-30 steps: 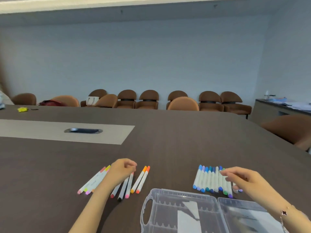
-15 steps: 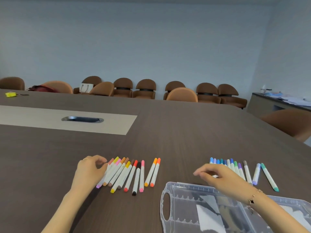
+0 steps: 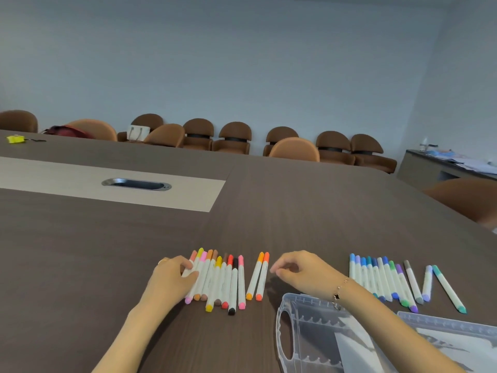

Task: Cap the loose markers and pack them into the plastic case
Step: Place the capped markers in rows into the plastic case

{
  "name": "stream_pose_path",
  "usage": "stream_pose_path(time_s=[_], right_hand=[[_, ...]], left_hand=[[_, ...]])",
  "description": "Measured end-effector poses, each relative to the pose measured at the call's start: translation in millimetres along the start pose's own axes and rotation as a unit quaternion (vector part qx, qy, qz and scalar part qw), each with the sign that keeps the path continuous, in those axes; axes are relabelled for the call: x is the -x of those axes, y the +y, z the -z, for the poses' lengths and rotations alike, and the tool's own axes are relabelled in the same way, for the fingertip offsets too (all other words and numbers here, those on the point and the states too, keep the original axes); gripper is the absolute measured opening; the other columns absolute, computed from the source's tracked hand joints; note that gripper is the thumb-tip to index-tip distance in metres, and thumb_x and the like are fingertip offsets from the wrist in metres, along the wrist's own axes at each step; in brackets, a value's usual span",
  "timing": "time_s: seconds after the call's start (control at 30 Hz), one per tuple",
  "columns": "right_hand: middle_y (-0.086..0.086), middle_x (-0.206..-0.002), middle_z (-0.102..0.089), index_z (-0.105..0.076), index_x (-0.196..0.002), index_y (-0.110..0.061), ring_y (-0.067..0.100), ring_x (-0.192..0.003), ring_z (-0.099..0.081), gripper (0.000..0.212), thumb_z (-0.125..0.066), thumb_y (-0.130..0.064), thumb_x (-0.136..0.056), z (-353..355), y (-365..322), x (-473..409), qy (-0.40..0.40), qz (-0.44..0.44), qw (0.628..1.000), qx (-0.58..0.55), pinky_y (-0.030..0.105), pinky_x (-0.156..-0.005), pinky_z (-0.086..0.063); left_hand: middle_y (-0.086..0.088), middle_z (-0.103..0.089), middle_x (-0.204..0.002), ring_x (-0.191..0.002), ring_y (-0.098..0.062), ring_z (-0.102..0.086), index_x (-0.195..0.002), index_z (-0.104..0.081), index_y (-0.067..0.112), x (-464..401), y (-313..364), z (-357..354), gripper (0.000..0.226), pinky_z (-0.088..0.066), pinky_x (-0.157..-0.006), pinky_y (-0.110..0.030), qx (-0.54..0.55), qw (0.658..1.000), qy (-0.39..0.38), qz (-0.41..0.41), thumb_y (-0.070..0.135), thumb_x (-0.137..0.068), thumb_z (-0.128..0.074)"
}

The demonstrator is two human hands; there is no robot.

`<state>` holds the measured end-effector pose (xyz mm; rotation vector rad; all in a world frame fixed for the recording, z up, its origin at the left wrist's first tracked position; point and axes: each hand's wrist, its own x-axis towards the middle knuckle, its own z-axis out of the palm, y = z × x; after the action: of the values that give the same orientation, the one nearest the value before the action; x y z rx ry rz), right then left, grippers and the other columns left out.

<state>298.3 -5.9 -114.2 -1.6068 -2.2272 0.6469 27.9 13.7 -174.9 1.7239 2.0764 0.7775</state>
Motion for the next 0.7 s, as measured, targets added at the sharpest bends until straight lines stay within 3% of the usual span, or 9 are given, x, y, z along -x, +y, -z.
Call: stream_pose_path(time_s=[0.17,0.27,0.37,0.5,0.6,0.7], right_hand=[[-0.002,-0.114,-0.062,-0.066,-0.111,-0.02,0.007,-0.096,-0.054,0.023,-0.049,-0.021,-0.095,-16,-3,-20,-0.024,-0.019,0.999,0.013,0.014,-0.082,-0.045],[0.0,-0.116,-0.062,-0.065,-0.111,-0.017,0.011,-0.097,-0.056,0.024,-0.049,-0.016,-0.094,-23,0,-27,-0.022,-0.038,0.999,0.024,0.014,-0.079,-0.045],[0.002,-0.113,-0.061,-0.064,-0.111,-0.015,0.01,-0.091,-0.052,0.022,-0.05,-0.015,-0.093,-26,5,-33,0.004,-0.058,0.998,0.04,0.011,-0.072,-0.041],[-0.002,-0.095,-0.055,-0.06,-0.106,-0.016,0.007,-0.079,-0.051,0.016,-0.057,-0.021,-0.091,-26,7,-41,0.07,-0.091,0.993,0.027,0.005,-0.058,-0.036],[-0.002,-0.091,-0.055,-0.064,-0.095,-0.016,0.007,-0.074,-0.05,0.009,-0.057,-0.02,-0.091,-23,5,-46,0.059,-0.086,0.994,0.028,0.006,-0.056,-0.036],[-0.002,-0.095,-0.055,-0.06,-0.098,-0.018,0.007,-0.071,-0.049,0.011,-0.058,-0.023,-0.089,-24,-1,-48,0.022,-0.064,0.997,0.036,0.009,-0.057,-0.039]], left_hand=[[-0.001,-0.047,-0.105,-0.065,-0.01,-0.059,-0.117,-0.058,0.019,6,9,-10,0.026,-0.051,-0.062,-0.02,0.05,0.998,-0.018,-0.016,0.027,-0.092,-0.055],[-0.001,-0.049,-0.109,-0.053,-0.012,-0.061,-0.118,-0.058,0.02,5,16,-15,0.026,-0.046,-0.051,-0.014,0.069,0.997,-0.028,-0.024,0.024,-0.093,-0.053],[0.002,-0.051,-0.105,-0.068,-0.009,-0.059,-0.12,-0.06,0.02,5,20,-22,0.029,-0.052,-0.062,-0.016,0.084,0.995,-0.025,-0.056,0.023,-0.092,-0.055],[0.006,-0.055,-0.101,-0.084,-0.003,-0.055,-0.119,-0.059,0.022,7,22,-25,0.029,-0.056,-0.071,-0.023,0.119,0.991,-0.018,-0.062,0.019,-0.091,-0.057],[0.002,-0.054,-0.118,-0.097,-0.006,-0.054,-0.126,-0.055,0.023,11,22,-19,0.036,-0.054,-0.079,-0.025,0.131,0.989,0.028,-0.064,0.021,-0.09,-0.059],[0.013,-0.04,-0.141,-0.126,-0.007,-0.035,-0.137,-0.044,0.033,13,22,-12,0.044,-0.045,-0.096,-0.027,0.075,0.981,0.038,-0.177,0.034,-0.094,-0.051]])
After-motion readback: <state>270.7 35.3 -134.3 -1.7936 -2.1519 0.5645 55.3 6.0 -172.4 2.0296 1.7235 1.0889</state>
